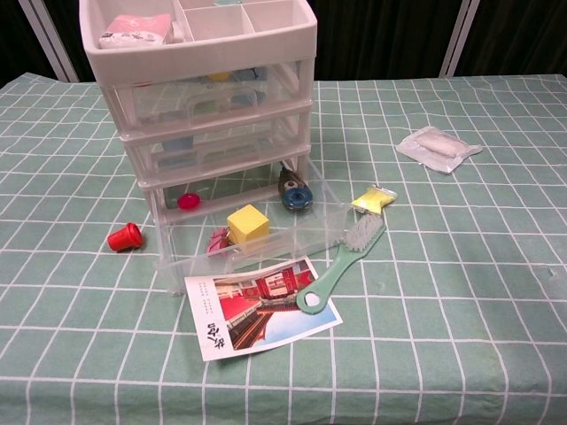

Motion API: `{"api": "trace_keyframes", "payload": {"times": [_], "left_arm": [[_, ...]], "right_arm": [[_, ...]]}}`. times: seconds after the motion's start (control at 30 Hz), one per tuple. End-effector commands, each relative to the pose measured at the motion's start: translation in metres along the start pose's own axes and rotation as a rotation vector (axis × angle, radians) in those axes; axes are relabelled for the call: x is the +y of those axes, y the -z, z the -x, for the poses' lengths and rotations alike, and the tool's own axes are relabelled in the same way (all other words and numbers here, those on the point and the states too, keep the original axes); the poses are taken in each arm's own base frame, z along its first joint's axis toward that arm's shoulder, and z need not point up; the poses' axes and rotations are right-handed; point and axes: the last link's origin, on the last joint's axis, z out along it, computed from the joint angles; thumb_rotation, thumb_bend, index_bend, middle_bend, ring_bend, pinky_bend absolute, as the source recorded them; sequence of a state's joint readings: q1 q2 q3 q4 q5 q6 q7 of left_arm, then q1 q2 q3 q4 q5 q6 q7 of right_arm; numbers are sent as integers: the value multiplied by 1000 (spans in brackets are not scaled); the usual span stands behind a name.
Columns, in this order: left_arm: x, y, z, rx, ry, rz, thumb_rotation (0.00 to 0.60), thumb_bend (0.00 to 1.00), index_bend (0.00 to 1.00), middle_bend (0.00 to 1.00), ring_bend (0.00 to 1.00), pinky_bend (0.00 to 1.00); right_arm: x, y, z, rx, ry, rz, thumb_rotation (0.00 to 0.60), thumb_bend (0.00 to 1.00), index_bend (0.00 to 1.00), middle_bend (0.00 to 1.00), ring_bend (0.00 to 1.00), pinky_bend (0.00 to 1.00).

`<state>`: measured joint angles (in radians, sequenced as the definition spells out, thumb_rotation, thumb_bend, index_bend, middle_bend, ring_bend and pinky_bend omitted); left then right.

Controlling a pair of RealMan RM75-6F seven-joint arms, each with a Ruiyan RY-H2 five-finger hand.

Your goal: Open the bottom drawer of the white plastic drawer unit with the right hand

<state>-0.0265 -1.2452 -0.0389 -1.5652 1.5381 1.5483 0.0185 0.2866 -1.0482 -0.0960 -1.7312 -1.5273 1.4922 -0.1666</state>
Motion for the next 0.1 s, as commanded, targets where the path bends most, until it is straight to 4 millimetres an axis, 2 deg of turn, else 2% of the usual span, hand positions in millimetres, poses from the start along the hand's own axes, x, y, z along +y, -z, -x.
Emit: {"api": "trace_keyframes", "payload": {"times": [0.03, 0.1], "left_arm": [[2, -1, 0, 4, 4, 5, 600, 44, 346, 286, 219, 209], [4, -1, 0, 9, 6, 8, 600, 45, 345, 286, 219, 209]], "right_arm": [[9, 28, -4, -8, -68, 45, 600, 214, 0, 0, 0, 0], [10, 32, -4, 4, -76, 51, 600, 214, 0, 0, 0, 0]]}}
